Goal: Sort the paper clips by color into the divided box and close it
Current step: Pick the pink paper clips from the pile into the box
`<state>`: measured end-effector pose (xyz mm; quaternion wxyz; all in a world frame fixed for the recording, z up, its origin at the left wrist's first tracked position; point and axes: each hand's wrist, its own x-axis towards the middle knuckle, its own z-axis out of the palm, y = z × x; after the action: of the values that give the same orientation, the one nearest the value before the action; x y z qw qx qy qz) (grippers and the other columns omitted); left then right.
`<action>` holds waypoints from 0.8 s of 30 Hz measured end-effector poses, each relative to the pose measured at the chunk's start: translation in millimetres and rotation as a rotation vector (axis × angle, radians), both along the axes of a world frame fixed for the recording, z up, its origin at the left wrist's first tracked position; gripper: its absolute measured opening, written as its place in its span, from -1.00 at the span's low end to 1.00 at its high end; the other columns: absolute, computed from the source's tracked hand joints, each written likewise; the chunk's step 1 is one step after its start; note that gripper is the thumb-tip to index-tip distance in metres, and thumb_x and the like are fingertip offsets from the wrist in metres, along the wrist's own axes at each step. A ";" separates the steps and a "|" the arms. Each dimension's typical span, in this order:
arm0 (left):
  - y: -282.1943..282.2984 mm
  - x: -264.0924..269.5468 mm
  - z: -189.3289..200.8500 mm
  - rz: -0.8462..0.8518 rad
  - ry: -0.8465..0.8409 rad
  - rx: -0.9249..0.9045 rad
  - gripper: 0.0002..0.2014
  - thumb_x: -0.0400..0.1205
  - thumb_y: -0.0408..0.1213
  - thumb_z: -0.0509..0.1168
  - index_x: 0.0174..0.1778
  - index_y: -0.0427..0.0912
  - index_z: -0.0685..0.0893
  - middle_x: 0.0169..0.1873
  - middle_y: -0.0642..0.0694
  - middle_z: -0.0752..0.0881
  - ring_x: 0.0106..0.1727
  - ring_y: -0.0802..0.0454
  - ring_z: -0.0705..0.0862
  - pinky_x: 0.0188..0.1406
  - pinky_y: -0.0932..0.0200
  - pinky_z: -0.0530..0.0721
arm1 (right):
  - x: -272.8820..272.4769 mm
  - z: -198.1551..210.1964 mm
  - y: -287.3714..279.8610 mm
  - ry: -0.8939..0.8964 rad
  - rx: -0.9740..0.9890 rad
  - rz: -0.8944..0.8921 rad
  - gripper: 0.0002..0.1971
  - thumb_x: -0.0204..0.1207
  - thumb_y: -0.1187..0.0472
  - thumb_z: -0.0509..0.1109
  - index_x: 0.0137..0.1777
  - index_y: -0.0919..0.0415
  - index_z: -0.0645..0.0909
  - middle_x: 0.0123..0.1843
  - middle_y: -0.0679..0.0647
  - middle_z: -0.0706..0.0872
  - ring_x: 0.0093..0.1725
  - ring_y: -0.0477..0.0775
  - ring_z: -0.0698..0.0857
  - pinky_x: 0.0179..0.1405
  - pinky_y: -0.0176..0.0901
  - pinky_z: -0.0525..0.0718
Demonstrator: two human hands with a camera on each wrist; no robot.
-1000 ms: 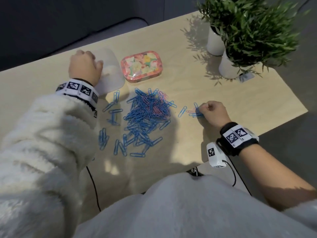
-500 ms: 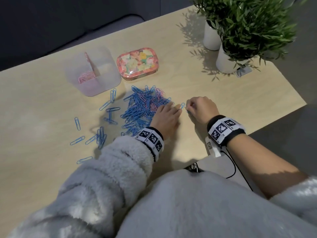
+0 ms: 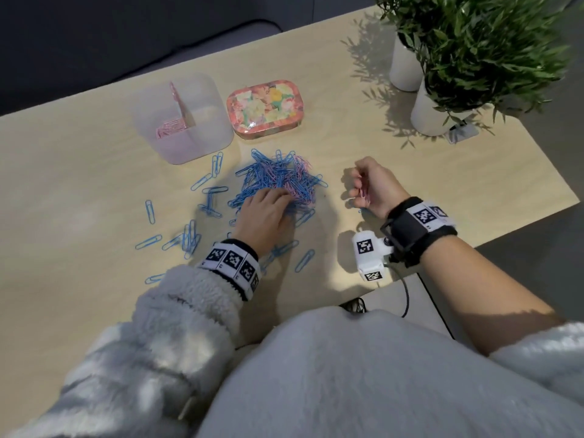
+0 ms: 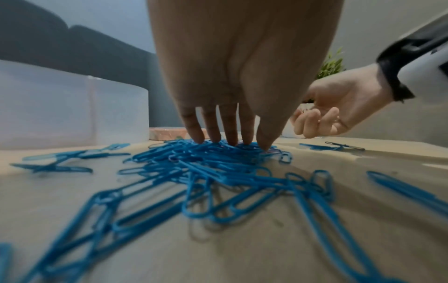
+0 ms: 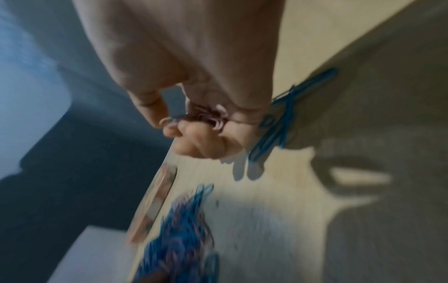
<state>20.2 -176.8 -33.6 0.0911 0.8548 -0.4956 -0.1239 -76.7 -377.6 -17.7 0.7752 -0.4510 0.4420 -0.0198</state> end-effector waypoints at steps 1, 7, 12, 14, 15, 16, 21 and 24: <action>0.4 0.3 -0.7 -0.010 -0.009 0.017 -0.63 0.67 -0.18 0.16 0.41 -0.12 0.49 0.40 -0.09 0.54 0.43 -0.18 0.44 0.32 -0.10 0.43 | 6.9 -4.0 7.3 0.045 -0.092 0.037 -0.63 0.55 0.12 0.19 -0.52 0.12 0.36 -0.57 0.01 0.31 -0.61 0.01 0.34 -0.71 -0.42 0.18; 20.8 -8.7 -2.0 -0.050 -0.077 0.007 -0.76 0.58 -0.22 0.26 0.13 -0.14 0.67 0.19 -0.11 0.69 0.25 -0.17 0.62 0.14 -0.06 0.55 | 38.3 -17.1 40.6 0.228 -0.830 0.450 -0.62 0.47 -0.02 0.41 -0.45 0.15 0.43 -0.46 0.10 0.59 -0.39 0.05 0.57 -0.36 -0.18 0.51; 26.3 -6.7 -0.5 0.058 -0.098 -0.004 -0.80 0.58 -0.16 0.23 0.05 -0.10 0.65 0.04 -0.07 0.74 0.16 -0.15 0.64 0.13 -0.04 0.50 | 41.8 -16.5 50.7 0.384 -1.107 0.616 -0.83 0.41 0.08 0.42 -0.20 0.19 0.58 -0.14 0.16 0.72 -0.11 0.22 0.65 -0.15 -0.06 0.55; 23.3 -3.4 3.6 0.093 -0.126 0.014 -0.76 0.61 -0.12 0.13 0.02 -0.10 0.66 -0.01 -0.08 0.73 0.12 -0.17 0.62 0.09 -0.04 0.49 | 42.0 -18.3 42.8 0.388 -1.025 0.573 -0.89 0.39 0.20 0.34 -0.31 0.20 0.59 -0.22 0.19 0.69 -0.16 0.24 0.64 -0.17 -0.08 0.56; 19.9 -1.5 5.8 0.102 -0.121 0.028 -0.76 0.63 -0.13 0.13 0.03 -0.11 0.66 0.02 -0.08 0.72 0.15 -0.18 0.59 0.11 -0.05 0.46 | 40.9 -18.1 37.4 0.392 -0.980 0.531 -0.86 0.37 0.24 0.30 -0.40 0.21 0.55 -0.31 0.19 0.63 -0.23 0.21 0.60 -0.22 -0.10 0.53; 15.1 0.7 7.6 0.107 -0.101 0.037 -0.78 0.64 -0.16 0.15 0.07 -0.11 0.65 0.08 -0.08 0.69 0.20 -0.18 0.55 0.15 -0.05 0.43 | 38.8 -17.5 31.0 0.399 -0.958 0.489 -0.83 0.35 0.26 0.26 -0.44 0.25 0.51 -0.37 0.20 0.56 -0.29 0.18 0.55 -0.28 -0.12 0.49; -18.4 12.7 7.6 0.016 -0.044 0.039 -0.68 0.61 -0.28 0.20 0.29 -0.14 0.56 0.27 -0.13 0.59 0.32 -0.18 0.47 0.33 -0.06 0.38 | 21.3 -7.6 14.6 0.435 -1.032 0.347 -0.92 0.41 0.23 0.30 -0.18 0.17 0.62 -0.11 0.17 0.74 -0.06 0.24 0.66 -0.12 -0.10 0.54; -30.4 17.7 6.3 -0.055 -0.074 0.122 -0.62 0.58 -0.23 0.26 0.33 -0.14 0.52 0.30 -0.13 0.55 0.34 -0.19 0.44 0.31 -0.07 0.39 | 17.1 -5.3 24.4 0.372 -1.095 0.450 -0.93 0.40 0.18 0.36 -0.13 0.06 0.64 -0.05 0.12 0.76 0.03 0.23 0.69 -0.08 -0.11 0.55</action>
<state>37.9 -207.3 -27.3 0.0170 0.8487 -0.5136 -0.1248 -59.6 -353.2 -23.0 0.3265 -0.8611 0.3897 -0.0009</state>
